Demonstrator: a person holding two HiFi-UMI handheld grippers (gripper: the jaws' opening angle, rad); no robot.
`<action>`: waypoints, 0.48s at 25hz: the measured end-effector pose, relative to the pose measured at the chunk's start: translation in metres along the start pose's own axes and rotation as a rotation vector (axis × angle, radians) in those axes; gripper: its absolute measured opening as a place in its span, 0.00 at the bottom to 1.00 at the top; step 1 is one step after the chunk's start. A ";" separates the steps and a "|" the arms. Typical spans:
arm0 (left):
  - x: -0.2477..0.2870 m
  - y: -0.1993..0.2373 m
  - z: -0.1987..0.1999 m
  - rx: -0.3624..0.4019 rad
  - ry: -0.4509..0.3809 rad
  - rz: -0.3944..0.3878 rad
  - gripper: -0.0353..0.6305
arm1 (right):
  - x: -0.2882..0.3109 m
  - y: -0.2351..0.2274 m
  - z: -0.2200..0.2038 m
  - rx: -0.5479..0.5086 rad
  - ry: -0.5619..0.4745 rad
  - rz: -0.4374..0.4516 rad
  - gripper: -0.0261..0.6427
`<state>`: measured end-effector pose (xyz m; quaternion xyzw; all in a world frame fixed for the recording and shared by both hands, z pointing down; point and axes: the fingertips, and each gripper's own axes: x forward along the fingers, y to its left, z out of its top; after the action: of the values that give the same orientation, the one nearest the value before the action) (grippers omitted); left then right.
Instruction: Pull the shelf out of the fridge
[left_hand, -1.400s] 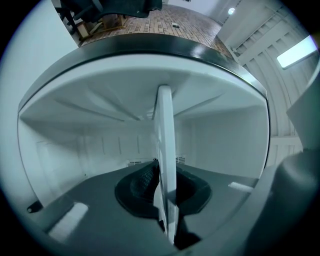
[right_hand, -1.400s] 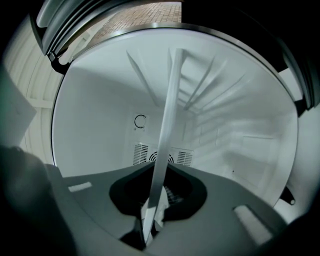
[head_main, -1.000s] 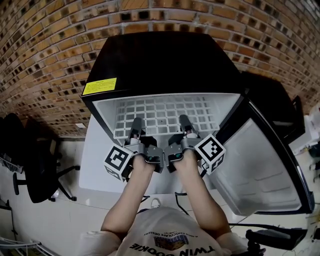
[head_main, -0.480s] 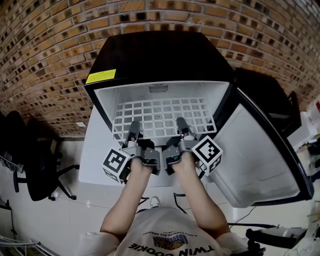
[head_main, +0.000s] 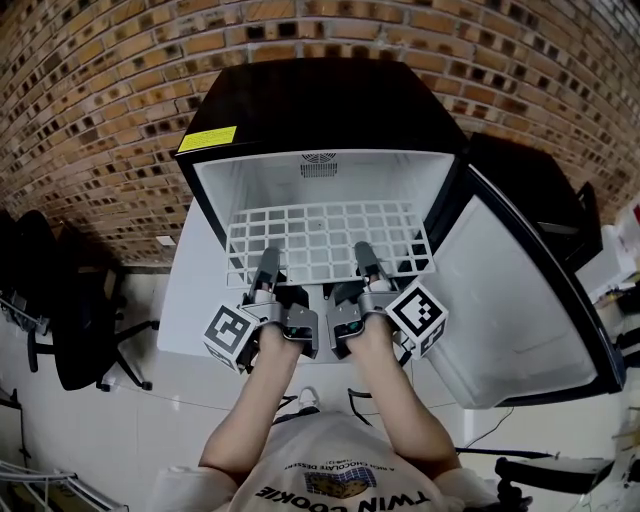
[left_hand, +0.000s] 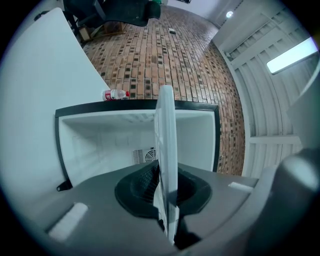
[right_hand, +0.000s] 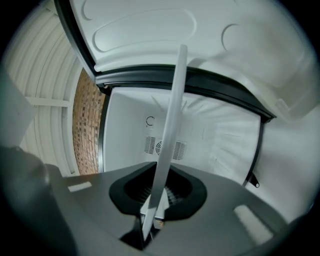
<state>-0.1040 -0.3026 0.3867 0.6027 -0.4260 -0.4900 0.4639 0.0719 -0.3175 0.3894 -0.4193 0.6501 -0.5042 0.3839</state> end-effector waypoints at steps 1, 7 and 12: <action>-0.003 -0.001 -0.001 0.001 0.001 -0.001 0.07 | -0.003 0.000 -0.001 0.000 0.003 0.001 0.10; -0.025 -0.009 -0.008 0.005 0.000 -0.024 0.07 | -0.022 0.004 -0.006 -0.027 0.028 0.017 0.10; -0.042 -0.014 -0.012 0.004 0.000 -0.071 0.08 | -0.040 0.011 -0.011 -0.081 0.046 0.044 0.11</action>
<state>-0.0977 -0.2570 0.3819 0.6185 -0.4053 -0.5053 0.4448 0.0746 -0.2749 0.3843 -0.4084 0.6878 -0.4783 0.3625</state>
